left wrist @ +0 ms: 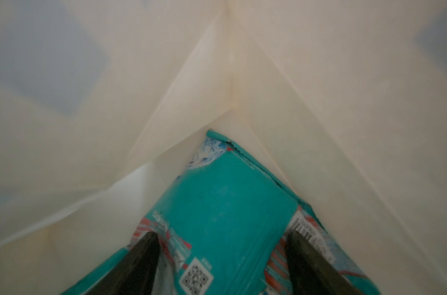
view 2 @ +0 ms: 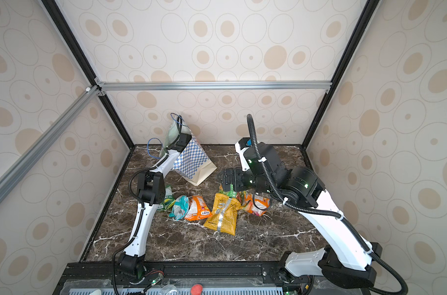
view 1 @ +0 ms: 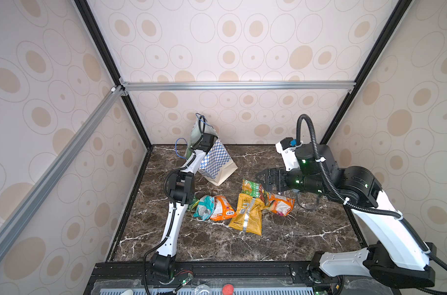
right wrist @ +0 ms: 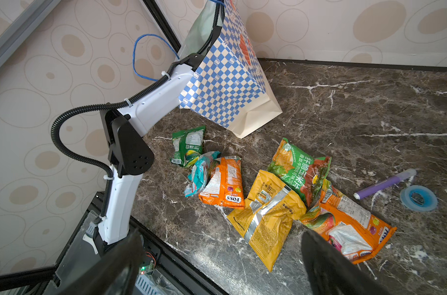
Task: Take the snacks out of the paper bag
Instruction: Pick up the snack from the paper bag.
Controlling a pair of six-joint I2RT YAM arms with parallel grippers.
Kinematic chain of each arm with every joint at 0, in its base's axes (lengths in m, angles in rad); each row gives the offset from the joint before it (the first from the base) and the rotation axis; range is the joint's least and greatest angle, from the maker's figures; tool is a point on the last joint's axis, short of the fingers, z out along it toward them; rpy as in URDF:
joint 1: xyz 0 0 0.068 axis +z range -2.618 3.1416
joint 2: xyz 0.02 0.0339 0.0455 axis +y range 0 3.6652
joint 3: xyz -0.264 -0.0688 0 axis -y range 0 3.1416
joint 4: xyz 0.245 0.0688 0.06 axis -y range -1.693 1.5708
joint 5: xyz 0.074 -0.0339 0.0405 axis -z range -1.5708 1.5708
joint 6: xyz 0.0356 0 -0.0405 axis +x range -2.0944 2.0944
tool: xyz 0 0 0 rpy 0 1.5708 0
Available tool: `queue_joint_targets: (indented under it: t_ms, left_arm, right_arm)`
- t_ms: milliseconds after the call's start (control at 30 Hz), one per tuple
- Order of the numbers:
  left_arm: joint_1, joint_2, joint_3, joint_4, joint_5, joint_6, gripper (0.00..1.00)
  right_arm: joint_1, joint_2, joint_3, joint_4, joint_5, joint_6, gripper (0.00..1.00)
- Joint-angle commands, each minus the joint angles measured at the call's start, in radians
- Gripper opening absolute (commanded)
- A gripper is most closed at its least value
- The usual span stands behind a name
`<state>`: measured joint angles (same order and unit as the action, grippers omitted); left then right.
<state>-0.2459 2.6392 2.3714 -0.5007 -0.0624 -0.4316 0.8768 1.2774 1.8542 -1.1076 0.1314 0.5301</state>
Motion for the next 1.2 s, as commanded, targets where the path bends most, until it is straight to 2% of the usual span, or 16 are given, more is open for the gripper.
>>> queue_joint_targets:
  t_ms: [0, 100, 433, 633, 900, 1167]
  left_arm:
    - [0.010, 0.084, -0.012, -0.072, 0.021, -0.030, 0.77]
    - [0.016, 0.109, -0.010, -0.104, 0.036, -0.036, 0.72]
    - [0.025, 0.100, -0.011, -0.102, 0.079, -0.002, 0.20]
    - [0.029, 0.080, -0.007, -0.099, 0.088, 0.028, 0.01]
    - [0.033, 0.026, 0.002, -0.105, 0.104, 0.046, 0.00]
    - [0.033, -0.085, 0.031, -0.166, 0.014, 0.036, 0.00]
  right_arm:
    - [0.007, -0.006, 0.024, -0.028, 0.015, -0.010, 1.00]
    - [0.007, -0.005, 0.025, -0.028, 0.017, -0.012, 1.00]
    - [0.007, -0.005, 0.019, -0.028, 0.012, -0.009, 1.00]
    - [0.007, -0.002, 0.017, -0.024, 0.003, -0.006, 1.00]
    - [0.007, -0.012, 0.006, -0.014, -0.001, 0.002, 1.00]
    - [0.008, -0.015, -0.002, -0.002, -0.010, 0.004, 1.00]
